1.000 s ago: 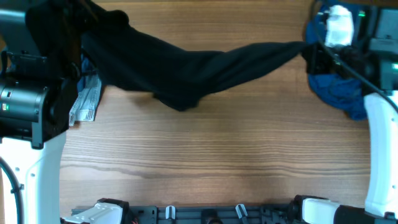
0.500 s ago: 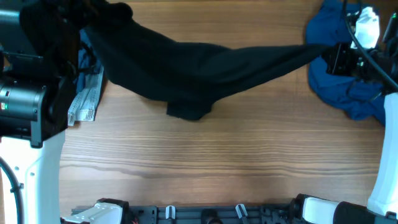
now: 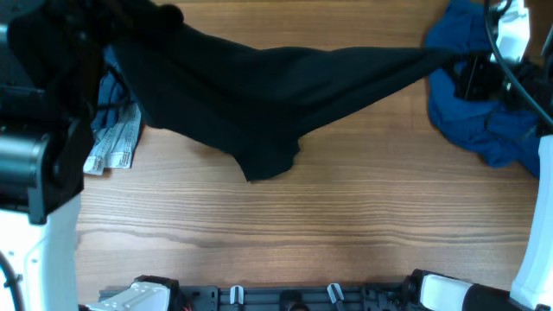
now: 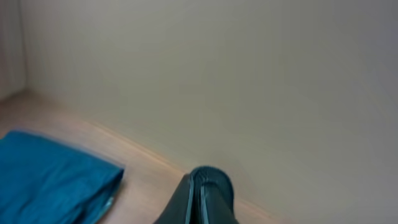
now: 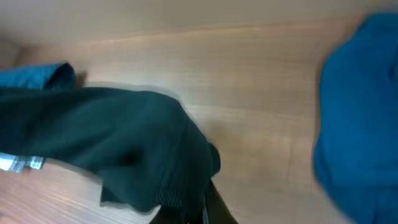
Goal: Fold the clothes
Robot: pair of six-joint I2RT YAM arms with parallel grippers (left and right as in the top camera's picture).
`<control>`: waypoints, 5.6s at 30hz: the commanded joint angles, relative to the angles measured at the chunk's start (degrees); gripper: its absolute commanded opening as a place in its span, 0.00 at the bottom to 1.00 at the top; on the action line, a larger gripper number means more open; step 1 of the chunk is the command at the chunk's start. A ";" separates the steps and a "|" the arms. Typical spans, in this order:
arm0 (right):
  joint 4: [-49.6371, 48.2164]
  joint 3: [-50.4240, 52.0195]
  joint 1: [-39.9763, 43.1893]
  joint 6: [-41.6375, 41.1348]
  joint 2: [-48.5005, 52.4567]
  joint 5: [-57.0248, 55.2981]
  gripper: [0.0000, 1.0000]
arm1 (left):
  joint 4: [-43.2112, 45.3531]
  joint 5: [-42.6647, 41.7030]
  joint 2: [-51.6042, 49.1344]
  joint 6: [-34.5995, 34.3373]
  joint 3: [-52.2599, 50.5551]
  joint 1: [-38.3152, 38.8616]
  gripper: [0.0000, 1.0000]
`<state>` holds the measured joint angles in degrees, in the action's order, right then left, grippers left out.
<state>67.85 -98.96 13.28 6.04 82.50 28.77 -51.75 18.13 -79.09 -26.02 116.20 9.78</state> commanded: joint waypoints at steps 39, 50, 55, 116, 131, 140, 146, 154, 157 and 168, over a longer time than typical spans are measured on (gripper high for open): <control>-24.46 23.54 -33.77 -31.10 19.41 -12.35 0.68 | -30.51 -21.53 -26.62 -1.49 0.26 -0.33 0.04; -24.96 23.54 -41.22 -28.52 29.16 -16.00 0.54 | -29.20 -21.53 -26.62 -1.46 0.26 -0.33 0.04; -25.92 23.52 -40.98 -27.26 29.20 -19.50 0.04 | -29.20 -21.51 -26.62 -1.44 0.26 -0.33 0.04; -55.78 15.72 -44.94 9.09 43.43 -21.27 0.71 | -43.30 -19.56 -22.82 2.64 24.04 -0.26 0.04; -29.44 5.92 -27.47 -14.21 40.85 -16.48 0.04 | -43.23 -19.56 -22.82 2.62 24.04 -0.26 0.04; -9.29 5.88 -16.44 -17.84 39.82 -10.93 0.25 | -43.54 -19.61 -22.95 2.62 22.60 -0.26 0.04; -20.87 3.54 -17.20 -11.58 38.99 -10.99 0.59 | -43.39 -19.61 -23.47 2.64 21.40 -0.26 0.04; -30.64 3.72 -28.55 -7.32 40.57 -33.40 0.60 | -43.41 -19.58 -23.47 2.62 21.40 -0.26 0.04; -30.69 3.80 -29.55 -7.32 40.94 -37.00 0.60 | -43.45 -19.58 -23.47 2.64 21.40 -0.26 0.04; -29.66 3.82 -29.53 -8.37 46.95 -29.03 0.60 | -43.25 -19.58 -23.47 2.64 21.40 -0.26 0.04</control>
<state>38.28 -94.35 -16.23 -1.83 127.17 -4.27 -95.18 -1.61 -102.43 -23.64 137.93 9.78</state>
